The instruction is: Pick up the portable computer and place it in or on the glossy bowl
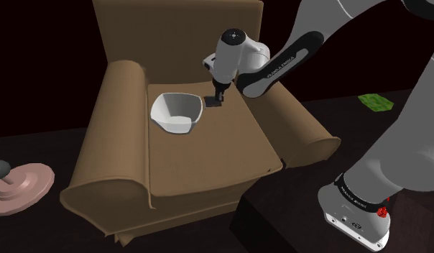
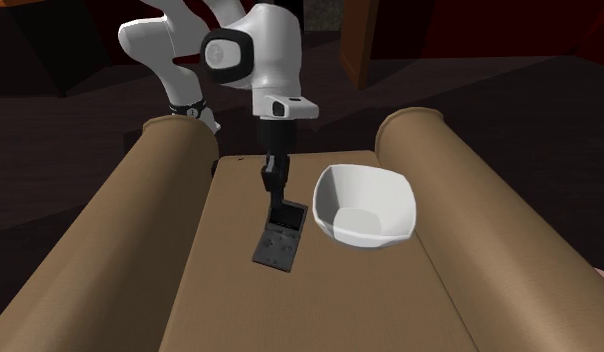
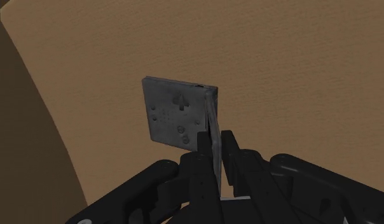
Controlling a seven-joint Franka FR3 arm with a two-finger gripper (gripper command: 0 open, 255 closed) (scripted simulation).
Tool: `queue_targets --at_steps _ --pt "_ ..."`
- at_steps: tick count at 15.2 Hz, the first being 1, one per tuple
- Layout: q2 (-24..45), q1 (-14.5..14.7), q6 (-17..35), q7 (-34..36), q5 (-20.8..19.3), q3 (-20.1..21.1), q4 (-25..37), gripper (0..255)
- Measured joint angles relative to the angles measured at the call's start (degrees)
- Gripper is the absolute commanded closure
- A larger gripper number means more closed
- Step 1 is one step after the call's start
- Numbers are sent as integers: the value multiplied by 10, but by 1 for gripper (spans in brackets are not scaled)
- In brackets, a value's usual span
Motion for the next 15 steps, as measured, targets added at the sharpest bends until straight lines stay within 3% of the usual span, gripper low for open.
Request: queue_targets --at_steps 15 --pt "-82 -12 -80 -99 102 30 13 255"
